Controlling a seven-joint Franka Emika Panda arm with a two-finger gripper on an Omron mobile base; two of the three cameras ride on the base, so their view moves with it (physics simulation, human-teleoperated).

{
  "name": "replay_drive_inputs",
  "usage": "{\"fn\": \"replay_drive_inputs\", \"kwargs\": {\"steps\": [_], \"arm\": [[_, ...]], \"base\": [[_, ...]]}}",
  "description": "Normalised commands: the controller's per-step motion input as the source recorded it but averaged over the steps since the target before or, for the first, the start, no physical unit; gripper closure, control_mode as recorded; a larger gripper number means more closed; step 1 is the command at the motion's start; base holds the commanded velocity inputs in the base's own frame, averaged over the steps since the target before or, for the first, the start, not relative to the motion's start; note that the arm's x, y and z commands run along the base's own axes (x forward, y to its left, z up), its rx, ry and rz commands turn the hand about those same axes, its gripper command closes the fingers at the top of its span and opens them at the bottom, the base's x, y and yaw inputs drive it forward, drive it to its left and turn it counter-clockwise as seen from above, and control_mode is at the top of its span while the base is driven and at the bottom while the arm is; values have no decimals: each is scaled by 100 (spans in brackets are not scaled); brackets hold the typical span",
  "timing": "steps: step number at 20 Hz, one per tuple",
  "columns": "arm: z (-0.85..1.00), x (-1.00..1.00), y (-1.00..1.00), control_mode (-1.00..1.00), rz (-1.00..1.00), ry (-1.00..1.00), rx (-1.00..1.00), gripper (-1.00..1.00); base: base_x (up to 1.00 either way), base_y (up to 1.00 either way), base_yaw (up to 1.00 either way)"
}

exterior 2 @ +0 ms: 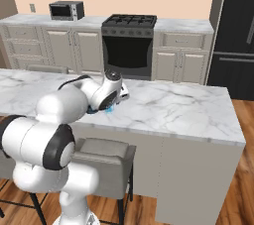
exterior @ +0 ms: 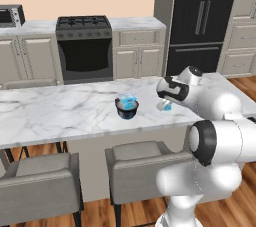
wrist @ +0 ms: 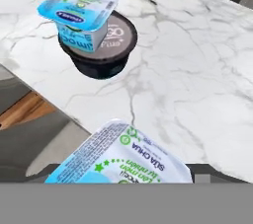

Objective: Stack the yogurt containers by placing the smaller containers on top of the larger containers.

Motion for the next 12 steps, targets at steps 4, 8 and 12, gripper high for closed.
{"fn": "replay_drive_inputs", "kwargs": {"steps": [4, 8, 12], "arm": [[39, -17, 2, -100, 0, -25, 0, 100], [38, -1, 20, -100, 0, -24, 0, 100], [33, 0, 33, -100, 0, -13, 0, 100]], "base": [[0, 0, 0], [0, 0, 0], [0, 0, 0]]}}
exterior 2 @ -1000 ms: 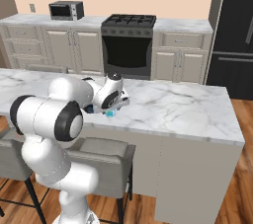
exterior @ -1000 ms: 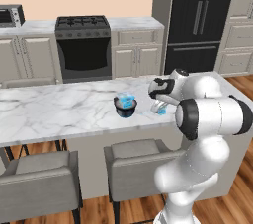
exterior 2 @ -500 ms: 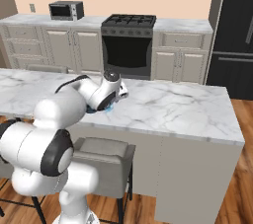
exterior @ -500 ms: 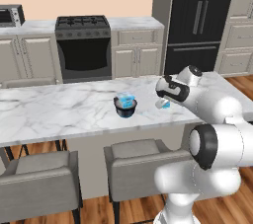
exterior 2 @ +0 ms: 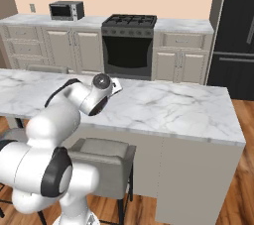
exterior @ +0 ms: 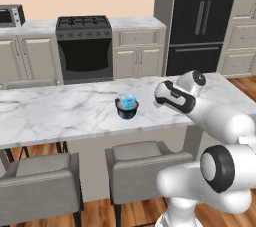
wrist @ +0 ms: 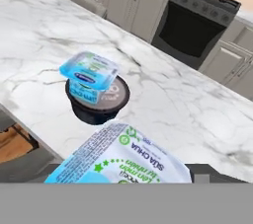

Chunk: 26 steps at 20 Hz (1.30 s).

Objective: Stack the yogurt containers by placing the smaller containers on top of the larger containers.

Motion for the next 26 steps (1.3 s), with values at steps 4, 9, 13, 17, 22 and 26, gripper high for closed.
{"fn": "replay_drive_inputs", "kwargs": {"steps": [4, 9, 13, 17, 22, 26], "arm": [[34, 0, 31, -100, 0, -3, 0, 100], [26, 15, 21, -100, 0, 0, 0, 100], [17, 16, 24, -100, 0, 0, 0, 100], [10, 0, 33, -100, 0, -1, 0, 100], [10, 0, 39, -100, 0, -5, 0, 100], [1, 0, 38, -100, -1, -2, 0, 100]], "base": [[0, 0, 0], [0, 0, 0], [0, 0, 0], [0, 0, 0], [0, 0, 0], [0, 0, 0]]}}
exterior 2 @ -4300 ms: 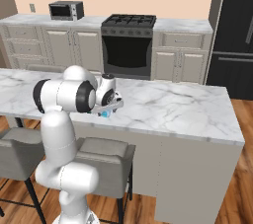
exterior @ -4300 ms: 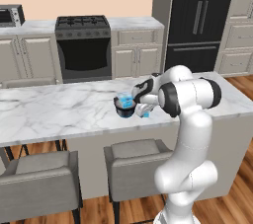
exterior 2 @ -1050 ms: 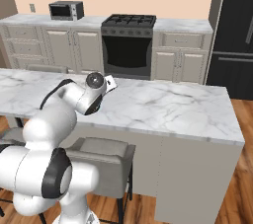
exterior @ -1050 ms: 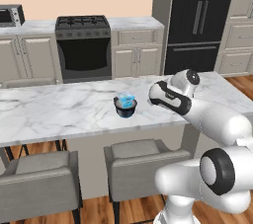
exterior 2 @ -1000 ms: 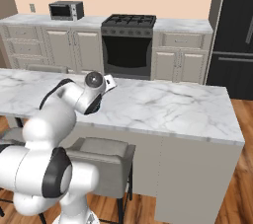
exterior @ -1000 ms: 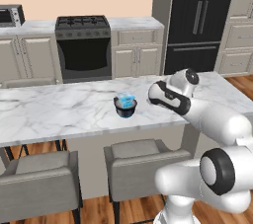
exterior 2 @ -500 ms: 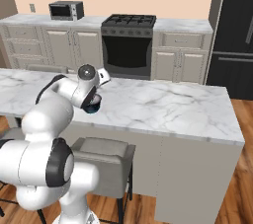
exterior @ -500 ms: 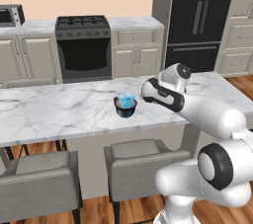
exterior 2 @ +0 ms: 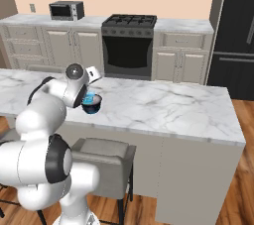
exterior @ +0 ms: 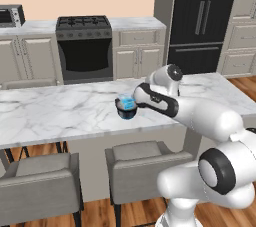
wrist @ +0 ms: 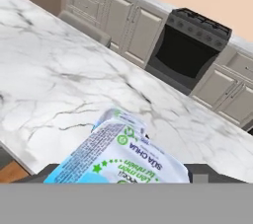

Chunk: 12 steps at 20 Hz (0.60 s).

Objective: Stack the yogurt containers by placing the smaller containers on top of the larger containers.

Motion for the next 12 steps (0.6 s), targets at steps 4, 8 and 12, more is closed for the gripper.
{"fn": "replay_drive_inputs", "kwargs": {"steps": [4, 8, 12], "arm": [[0, 5, 18, -100, -2, 0, 0, 100], [0, 6, 10, -100, -2, 0, 0, 100], [0, 4, 0, -100, -1, 0, 3, 100]], "base": [[0, 0, 0], [0, 0, 0], [0, 0, 0]]}}
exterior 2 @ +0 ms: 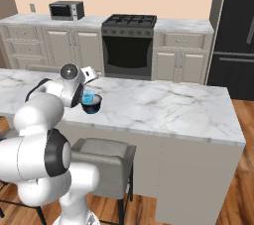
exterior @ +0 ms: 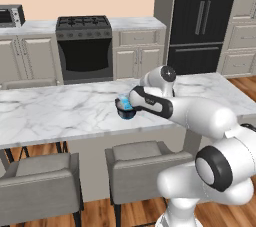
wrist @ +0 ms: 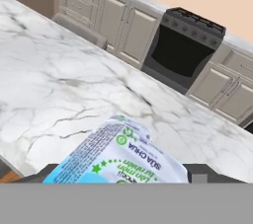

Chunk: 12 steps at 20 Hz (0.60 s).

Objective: Stack the yogurt containers by placing the smaller containers on top of the larger containers.

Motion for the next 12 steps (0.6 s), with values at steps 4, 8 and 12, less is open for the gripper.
{"fn": "replay_drive_inputs", "kwargs": {"steps": [4, 8, 12], "arm": [[0, 1, 0, -100, 0, 0, 3, 100], [-3, 0, 0, -100, 0, 0, 1, 100], [-4, 0, 1, -100, 0, 0, 0, 100]], "base": [[0, 0, 0], [0, 0, 0], [0, 0, 0]]}}
